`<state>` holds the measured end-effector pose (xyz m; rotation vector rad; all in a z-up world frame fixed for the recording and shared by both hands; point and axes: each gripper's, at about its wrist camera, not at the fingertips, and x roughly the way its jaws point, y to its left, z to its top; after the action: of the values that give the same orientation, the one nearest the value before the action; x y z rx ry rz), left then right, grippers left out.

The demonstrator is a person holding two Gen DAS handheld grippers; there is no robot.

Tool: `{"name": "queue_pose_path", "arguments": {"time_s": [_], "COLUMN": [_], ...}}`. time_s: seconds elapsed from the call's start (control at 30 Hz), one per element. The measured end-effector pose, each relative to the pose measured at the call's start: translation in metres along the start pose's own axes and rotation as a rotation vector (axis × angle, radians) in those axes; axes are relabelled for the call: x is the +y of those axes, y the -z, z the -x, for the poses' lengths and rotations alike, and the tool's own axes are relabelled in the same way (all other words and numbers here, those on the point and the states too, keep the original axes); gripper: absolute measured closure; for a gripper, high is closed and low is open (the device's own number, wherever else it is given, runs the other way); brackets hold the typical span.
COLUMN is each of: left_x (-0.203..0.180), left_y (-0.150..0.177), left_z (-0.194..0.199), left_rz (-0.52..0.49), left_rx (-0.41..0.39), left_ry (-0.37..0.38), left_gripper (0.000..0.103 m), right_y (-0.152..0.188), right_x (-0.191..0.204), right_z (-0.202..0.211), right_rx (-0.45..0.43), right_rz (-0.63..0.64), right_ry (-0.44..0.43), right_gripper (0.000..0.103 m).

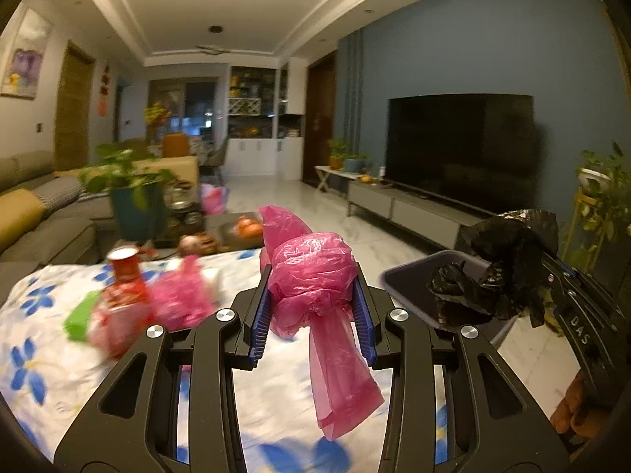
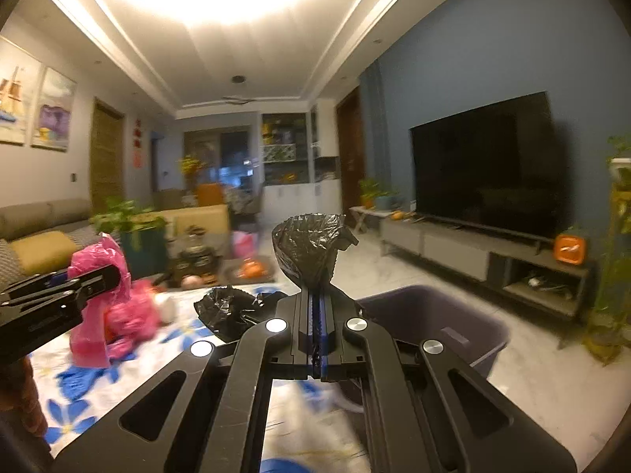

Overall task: Collect trash
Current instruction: 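Carry the pink bag and black bag over the grey bin with both tools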

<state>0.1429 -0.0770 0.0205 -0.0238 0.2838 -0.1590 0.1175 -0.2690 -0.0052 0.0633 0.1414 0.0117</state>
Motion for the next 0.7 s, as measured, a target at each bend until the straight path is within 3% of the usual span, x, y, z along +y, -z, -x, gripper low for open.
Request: {"name": "queue_pose_path", "arguments": {"time_s": [0.37, 0.7], "left_x": [-0.057, -0.092], "left_y": [-0.011, -0.003], "left_z": [-0.053, -0.088], "left_rz": [-0.024, -0.058], "left_rx": [-0.026, -0.002], "left_ry": [0.126, 0.198], "left_gripper": [0.067, 0.067], "right_y": [0.011, 0.019], "right_x": [-0.049, -0.056], "right_z": [-0.03, -0.043], "right_rx": [0.014, 0.036], "right_rz": [-0.04, -0.039], "right_ry": [0.12, 0.157], "right_gripper": [0.1, 0.1]}}
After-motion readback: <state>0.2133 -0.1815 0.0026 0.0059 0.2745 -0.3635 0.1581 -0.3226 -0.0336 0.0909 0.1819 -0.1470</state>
